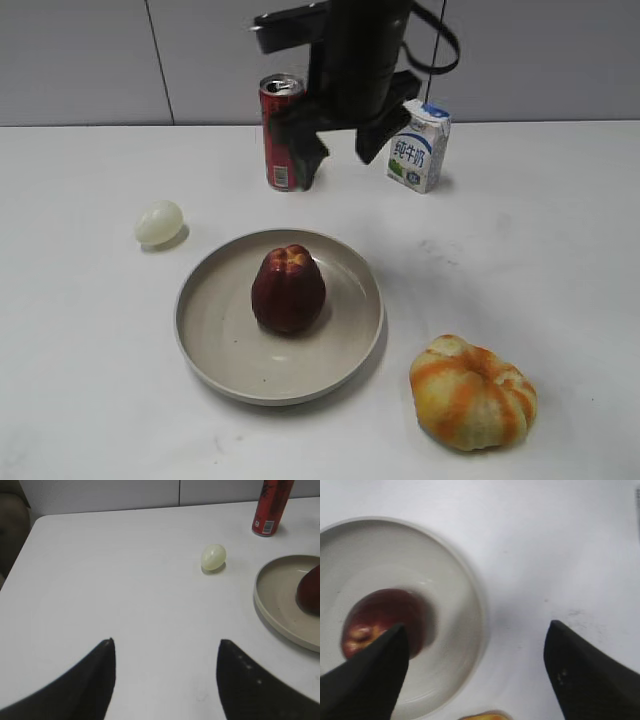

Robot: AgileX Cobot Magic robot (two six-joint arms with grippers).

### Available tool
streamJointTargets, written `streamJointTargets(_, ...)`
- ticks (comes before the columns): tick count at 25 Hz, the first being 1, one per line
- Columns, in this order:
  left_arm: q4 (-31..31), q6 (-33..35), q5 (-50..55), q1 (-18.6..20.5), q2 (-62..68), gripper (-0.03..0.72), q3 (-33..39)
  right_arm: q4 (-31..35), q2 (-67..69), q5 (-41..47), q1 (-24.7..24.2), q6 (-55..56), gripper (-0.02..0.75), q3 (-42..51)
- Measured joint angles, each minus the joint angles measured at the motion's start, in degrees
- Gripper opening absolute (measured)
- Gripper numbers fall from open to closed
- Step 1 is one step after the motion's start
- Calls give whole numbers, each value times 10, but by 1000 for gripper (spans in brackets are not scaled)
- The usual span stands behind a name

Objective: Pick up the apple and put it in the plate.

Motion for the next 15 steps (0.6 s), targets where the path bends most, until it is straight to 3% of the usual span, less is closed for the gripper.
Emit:
streamJointTargets(9,0,0,0,0,0,487,0,0,-37,5,-179,0,642,19)
streamJointTargets(15,0,0,0,0,0,487,0,14,-98,6,-240,-1,604,74)
